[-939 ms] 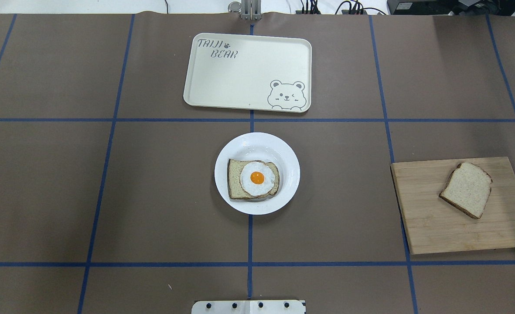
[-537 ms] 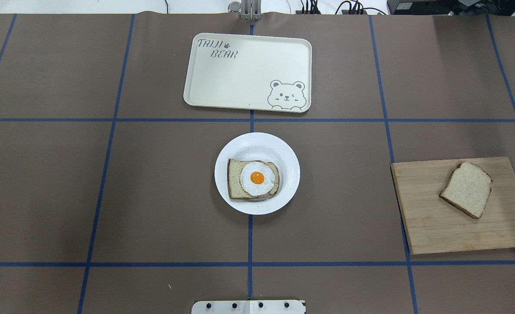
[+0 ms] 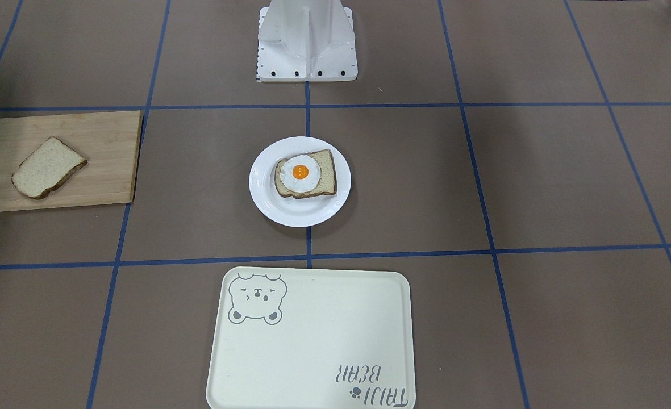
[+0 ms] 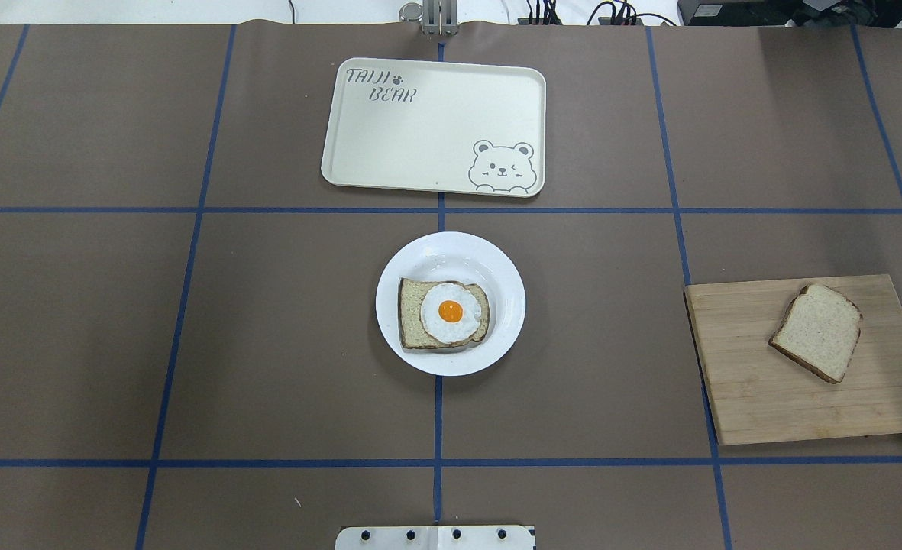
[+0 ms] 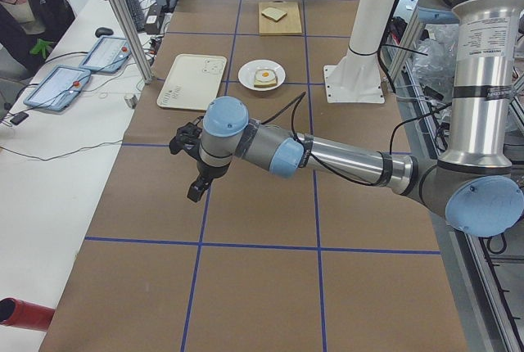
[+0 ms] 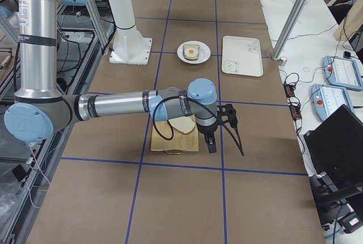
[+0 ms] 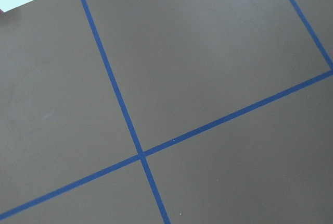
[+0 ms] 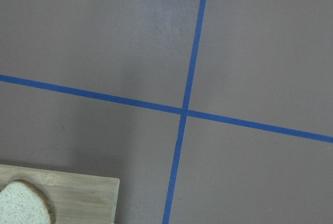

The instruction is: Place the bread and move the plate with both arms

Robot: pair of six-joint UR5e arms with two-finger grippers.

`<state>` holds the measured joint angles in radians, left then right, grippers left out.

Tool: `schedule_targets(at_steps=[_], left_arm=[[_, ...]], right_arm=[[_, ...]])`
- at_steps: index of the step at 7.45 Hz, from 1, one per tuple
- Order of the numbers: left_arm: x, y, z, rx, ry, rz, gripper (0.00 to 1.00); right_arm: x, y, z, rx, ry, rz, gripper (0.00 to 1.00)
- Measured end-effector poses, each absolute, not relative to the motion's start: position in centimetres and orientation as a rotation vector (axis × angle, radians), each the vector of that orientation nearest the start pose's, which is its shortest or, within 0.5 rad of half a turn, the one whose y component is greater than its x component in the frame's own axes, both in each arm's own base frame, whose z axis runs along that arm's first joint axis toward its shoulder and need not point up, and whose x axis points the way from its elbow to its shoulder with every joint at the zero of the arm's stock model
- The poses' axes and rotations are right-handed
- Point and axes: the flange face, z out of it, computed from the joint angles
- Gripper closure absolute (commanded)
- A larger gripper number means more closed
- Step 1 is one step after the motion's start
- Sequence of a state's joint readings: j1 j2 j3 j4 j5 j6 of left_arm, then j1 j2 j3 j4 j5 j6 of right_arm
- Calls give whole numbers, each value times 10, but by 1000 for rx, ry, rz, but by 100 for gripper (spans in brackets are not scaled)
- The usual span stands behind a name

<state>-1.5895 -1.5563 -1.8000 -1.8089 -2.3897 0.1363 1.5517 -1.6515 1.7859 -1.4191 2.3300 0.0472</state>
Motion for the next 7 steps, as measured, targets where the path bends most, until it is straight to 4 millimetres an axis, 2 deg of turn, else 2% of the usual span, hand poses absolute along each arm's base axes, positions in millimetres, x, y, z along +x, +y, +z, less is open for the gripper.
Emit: schedule_targets(at_steps=[2, 4, 7], left_arm=[[-70, -495, 519, 517, 771, 288, 2], [-70, -495, 519, 524, 771, 288, 2], [-70, -494, 519, 526, 771, 289, 2]], right_arm=[[24, -454, 575, 239, -852, 75, 0], [-14, -420, 582, 209, -934, 225, 1], [-74, -372, 598, 179, -954, 398, 3]])
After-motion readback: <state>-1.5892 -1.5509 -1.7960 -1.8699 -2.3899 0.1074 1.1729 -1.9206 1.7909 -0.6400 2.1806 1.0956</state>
